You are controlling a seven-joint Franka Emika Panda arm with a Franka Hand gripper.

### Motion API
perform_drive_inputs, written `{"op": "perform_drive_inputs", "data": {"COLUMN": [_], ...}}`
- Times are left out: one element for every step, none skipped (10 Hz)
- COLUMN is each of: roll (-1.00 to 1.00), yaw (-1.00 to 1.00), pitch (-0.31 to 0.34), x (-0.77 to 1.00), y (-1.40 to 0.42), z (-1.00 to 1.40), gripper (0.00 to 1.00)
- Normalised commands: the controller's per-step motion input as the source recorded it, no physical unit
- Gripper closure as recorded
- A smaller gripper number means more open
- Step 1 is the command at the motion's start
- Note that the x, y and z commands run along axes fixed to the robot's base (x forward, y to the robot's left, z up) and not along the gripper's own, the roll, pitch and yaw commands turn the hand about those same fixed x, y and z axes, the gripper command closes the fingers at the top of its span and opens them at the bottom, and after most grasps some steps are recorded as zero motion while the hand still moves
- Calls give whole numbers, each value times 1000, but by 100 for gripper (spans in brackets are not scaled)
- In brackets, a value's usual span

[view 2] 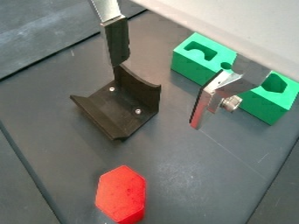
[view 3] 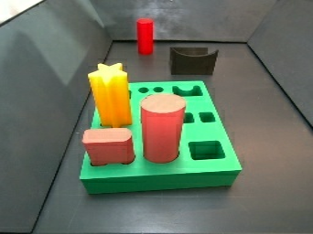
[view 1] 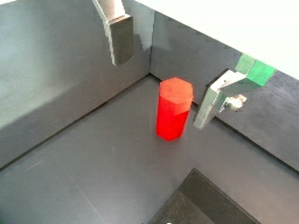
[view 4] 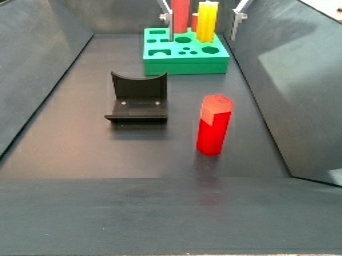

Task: Pick up the hexagon object. Move up. Move to above the board. Insert the hexagon object.
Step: Pick up the hexagon object.

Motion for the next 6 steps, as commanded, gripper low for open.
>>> {"op": "perform_drive_inputs", "data": {"roll": [-47,-19,0,-23,-27,0], "yaw": [-17,-31,-186,-309,-503,-469], "pitch": [0,0,0,0,-57,-23], "x": [0,20,54,86,34,0], "y": [254,331,380,394,366,351], "z": [-71,-123,-180,-200,-263,-274], "gripper": [0,0,0,0,0,0]}}
